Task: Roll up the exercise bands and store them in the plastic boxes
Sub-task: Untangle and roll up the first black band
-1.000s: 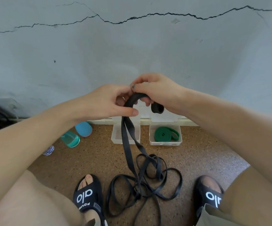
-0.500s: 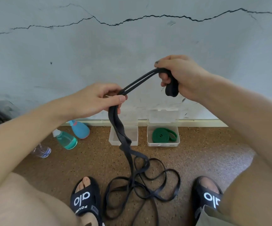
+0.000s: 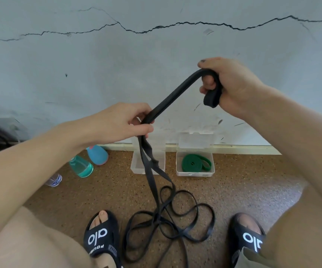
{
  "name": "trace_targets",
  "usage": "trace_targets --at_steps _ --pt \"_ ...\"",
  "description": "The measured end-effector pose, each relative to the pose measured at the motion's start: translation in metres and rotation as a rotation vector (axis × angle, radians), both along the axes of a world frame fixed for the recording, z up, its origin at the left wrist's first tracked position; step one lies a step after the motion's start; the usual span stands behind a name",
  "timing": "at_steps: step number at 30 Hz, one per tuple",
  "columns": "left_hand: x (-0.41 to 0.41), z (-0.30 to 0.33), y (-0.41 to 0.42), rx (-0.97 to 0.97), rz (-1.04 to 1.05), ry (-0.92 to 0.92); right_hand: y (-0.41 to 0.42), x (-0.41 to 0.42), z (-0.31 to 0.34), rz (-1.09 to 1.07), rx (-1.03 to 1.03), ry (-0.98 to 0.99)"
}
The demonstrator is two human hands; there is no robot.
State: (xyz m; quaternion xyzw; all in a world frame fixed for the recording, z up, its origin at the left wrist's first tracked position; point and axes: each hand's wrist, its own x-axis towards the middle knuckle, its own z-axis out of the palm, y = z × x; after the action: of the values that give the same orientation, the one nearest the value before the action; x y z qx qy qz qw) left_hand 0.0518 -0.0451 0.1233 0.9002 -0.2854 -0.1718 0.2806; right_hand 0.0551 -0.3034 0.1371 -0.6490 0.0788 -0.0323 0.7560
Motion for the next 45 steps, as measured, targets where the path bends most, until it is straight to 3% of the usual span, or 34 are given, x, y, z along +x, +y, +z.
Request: trace_targets --at_steps 3,6,9,11,14,16,21,25,32,37,41,45 --pt "0.0 0.011 0.006 -0.095 0.045 -0.029 -0.014 0.002 -0.013 0.068 -0.272 0.159" --pt "-0.004 0.019 0.009 -0.16 0.041 -0.049 -0.019 -0.006 -0.023 0.384 -0.622 0.305" --pt "-0.012 0.02 0.005 -0.128 -0.025 -0.03 -0.006 -0.016 -0.025 0.579 -0.993 0.331" --pt "-0.014 0.02 0.001 -0.101 -0.05 -0.039 0.006 -0.019 -0.024 0.56 -1.089 0.274" --pt "-0.016 0.018 -0.005 -0.066 -0.076 -0.038 0.026 -0.022 -0.02 0.439 -0.759 0.143" --pt "-0.017 0.015 -0.01 -0.042 -0.101 -0.031 0.039 -0.029 -0.017 0.493 -0.499 0.105" --pt "-0.02 0.011 -0.016 -0.059 -0.111 0.059 0.061 -0.043 -0.021 0.631 -0.61 0.023" --pt "-0.016 0.006 -0.01 -0.032 -0.057 0.052 0.059 -0.043 -0.017 0.548 -0.716 0.058" --pt "-0.013 0.001 -0.007 -0.054 -0.064 -0.017 0.049 -0.034 -0.009 0.325 -0.414 -0.034" --pt "-0.01 0.0 0.0 -0.095 -0.031 0.065 0.03 -0.026 0.001 0.208 -0.319 -0.08" --pt "-0.011 0.0 0.002 -0.063 -0.02 0.089 0.018 -0.02 0.003 0.148 -0.301 -0.09" --pt "-0.008 0.003 0.007 -0.047 0.01 0.065 0.001 -0.015 -0.003 0.183 -0.479 -0.007"
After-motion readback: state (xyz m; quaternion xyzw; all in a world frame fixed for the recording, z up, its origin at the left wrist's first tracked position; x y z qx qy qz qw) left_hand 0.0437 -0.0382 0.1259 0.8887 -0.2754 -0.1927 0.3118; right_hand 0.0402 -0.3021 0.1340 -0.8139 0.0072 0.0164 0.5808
